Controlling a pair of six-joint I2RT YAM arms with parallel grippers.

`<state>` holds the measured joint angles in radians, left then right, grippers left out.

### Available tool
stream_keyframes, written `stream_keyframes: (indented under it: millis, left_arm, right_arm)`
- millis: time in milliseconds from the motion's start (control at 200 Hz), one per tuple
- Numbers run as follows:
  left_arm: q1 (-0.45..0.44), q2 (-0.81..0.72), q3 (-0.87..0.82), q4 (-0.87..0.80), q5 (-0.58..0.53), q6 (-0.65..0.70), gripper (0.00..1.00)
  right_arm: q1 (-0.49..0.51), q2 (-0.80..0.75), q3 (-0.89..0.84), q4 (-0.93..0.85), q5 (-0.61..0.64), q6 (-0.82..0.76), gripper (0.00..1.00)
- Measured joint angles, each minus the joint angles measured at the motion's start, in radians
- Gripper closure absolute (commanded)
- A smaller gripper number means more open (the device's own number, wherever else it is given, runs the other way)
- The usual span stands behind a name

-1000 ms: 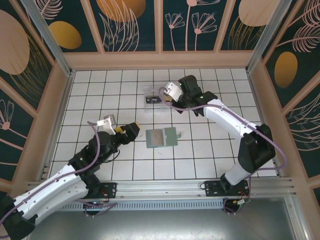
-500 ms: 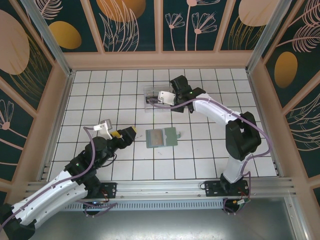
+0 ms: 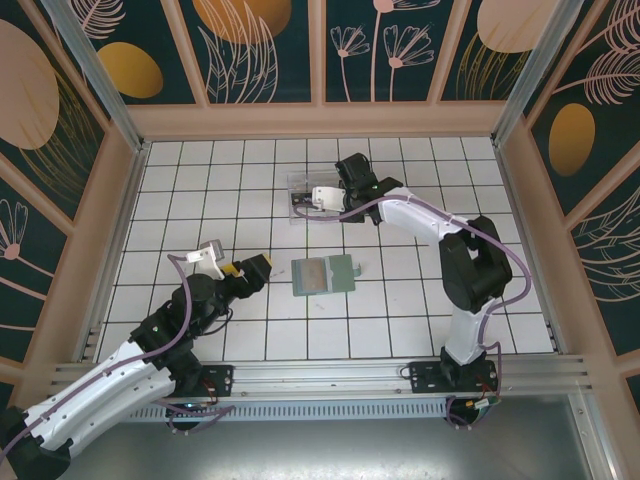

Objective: Take the credit cards out of the card holder

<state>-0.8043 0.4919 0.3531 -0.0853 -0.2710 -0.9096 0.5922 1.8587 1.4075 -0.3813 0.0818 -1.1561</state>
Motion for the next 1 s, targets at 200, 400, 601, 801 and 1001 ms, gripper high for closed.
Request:
stream_keyframes:
  millis: [200, 400, 601, 801, 1001]
  left_arm:
    - [0.000, 0.000, 0.000, -0.007, 0.000, 0.000, 0.01]
    - [0.000, 0.000, 0.000, -0.019, -0.003, -0.001, 0.02]
    - [0.000, 0.004, -0.004, -0.025, -0.004, -0.004, 0.01]
    - [0.000, 0.011, -0.007, -0.025, -0.005, -0.005, 0.01]
    - [0.000, 0.026, -0.007, -0.025, -0.007, -0.005, 0.01]
  right_arm:
    - [-0.024, 0.014, 0.000, 0.023, 0.000, -0.018, 1.00]
    - [-0.036, 0.032, 0.001, 0.047, -0.001, -0.022, 1.00]
    - [-0.036, 0.054, 0.015, 0.062, -0.005, -0.025, 1.00]
    - [-0.036, 0.060, 0.019, 0.064, -0.019, -0.022, 1.00]
    - [-0.036, 0.076, 0.055, 0.061, -0.031, -0.009, 1.00]
